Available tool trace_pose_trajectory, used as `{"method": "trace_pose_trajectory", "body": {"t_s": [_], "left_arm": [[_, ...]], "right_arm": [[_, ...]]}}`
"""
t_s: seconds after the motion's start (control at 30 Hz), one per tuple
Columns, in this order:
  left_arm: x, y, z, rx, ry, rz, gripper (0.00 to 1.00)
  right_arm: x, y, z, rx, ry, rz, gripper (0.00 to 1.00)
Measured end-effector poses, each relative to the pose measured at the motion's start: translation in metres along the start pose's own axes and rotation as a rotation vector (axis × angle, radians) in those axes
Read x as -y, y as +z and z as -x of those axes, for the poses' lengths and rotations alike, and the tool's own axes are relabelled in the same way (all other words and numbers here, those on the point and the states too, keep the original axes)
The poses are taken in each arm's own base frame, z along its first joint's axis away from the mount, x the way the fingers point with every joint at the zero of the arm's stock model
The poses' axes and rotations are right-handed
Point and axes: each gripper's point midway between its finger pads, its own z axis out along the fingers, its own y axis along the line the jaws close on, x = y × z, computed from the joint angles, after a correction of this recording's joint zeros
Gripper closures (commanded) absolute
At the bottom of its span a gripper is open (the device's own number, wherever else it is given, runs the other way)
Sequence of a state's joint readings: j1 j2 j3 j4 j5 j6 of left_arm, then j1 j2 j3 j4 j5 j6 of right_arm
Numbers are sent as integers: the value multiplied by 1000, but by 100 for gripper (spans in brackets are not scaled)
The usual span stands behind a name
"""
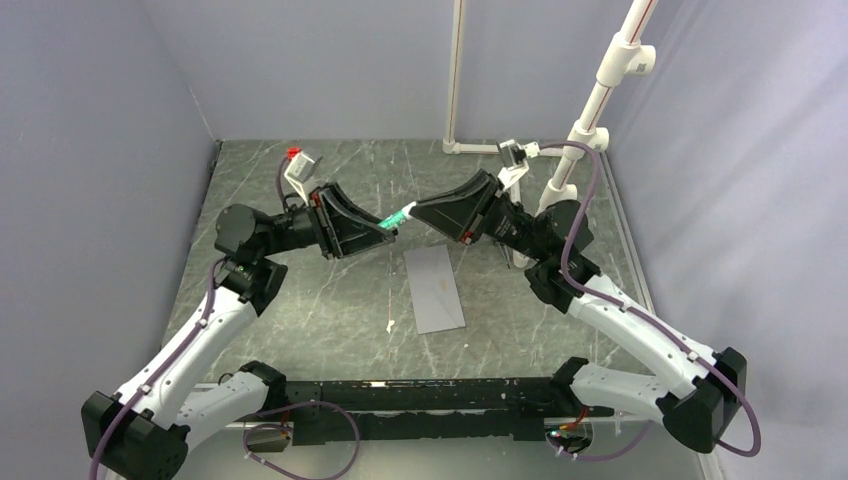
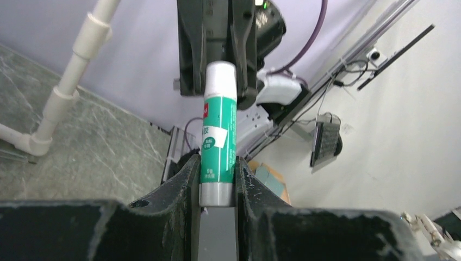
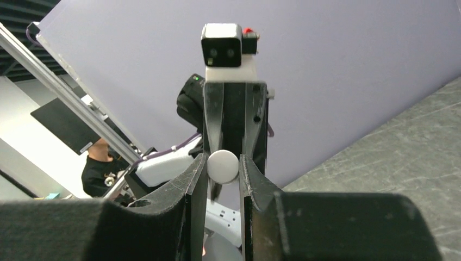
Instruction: Place the letter into the envelope and seal it
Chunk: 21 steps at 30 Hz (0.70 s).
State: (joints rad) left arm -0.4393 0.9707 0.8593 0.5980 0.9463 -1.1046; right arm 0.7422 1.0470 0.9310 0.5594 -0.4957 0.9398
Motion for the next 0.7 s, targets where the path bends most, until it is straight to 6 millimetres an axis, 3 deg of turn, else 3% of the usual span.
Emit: {"method": "trace_pose_trajectory", "body": {"t_s": [0.1,0.27,0.4,0.7], "left_arm": [[-2,2,-16,-60,-16,-2,97],[-12,0,-35,-125,-60,42,98],[-23,-5,-39,-149,-75,103,98],[-20,-12,-41,-173,-1,133,98]], "right_arm": [[-1,9,3,8,-1,1,100],[14,14,-10,-18,23,-63,100],[27,9,-15,-27,18,-145,100],[23,-10,-23,-53,-24,-209,100]]}}
